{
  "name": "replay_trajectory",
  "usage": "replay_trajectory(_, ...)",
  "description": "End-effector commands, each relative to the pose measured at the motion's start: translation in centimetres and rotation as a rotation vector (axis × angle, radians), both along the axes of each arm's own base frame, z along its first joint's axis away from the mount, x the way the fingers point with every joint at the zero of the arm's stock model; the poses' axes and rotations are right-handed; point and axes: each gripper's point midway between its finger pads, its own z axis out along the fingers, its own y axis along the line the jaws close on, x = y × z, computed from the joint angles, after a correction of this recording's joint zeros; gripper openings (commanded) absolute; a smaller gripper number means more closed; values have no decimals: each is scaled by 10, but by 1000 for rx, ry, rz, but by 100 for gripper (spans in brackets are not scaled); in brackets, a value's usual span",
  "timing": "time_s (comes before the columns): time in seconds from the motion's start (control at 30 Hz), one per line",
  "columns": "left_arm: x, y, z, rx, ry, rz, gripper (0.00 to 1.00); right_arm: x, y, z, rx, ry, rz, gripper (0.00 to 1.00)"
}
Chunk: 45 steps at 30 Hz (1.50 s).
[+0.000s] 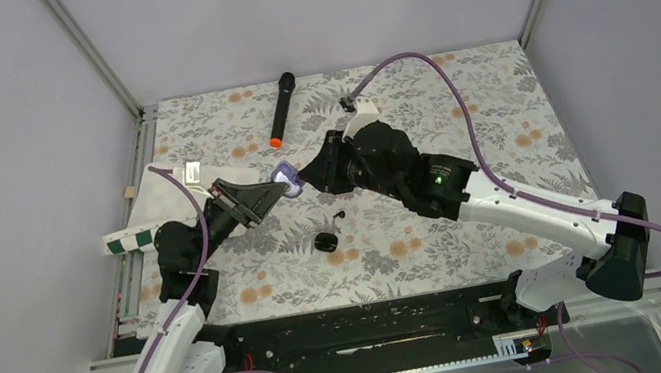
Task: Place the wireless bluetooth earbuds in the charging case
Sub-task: Place the right earbud at the center of the board.
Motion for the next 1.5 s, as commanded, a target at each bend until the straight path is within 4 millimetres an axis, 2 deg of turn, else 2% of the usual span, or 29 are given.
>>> replay_trajectory(0.0,0,4,28,-16,-93,38,0,1,6,23,28,-37,-13,0)
replay_trajectory(0.17,-1,5,29,-17,-98,41,0,1,7,18,13,-30,-21,0)
replay_trajectory(0.47,-1,6,29,-14,-96,50,0,14,-8,12,-44,-50,-117,0)
replay_trajectory(1.27,0,7,32,-18,-95,58,0,0,24,13,-46,-25,-15,0)
replay_trajectory(1.47,0,7,34,-19,-99,59,0,2,20,9,-62,-26,-38,0)
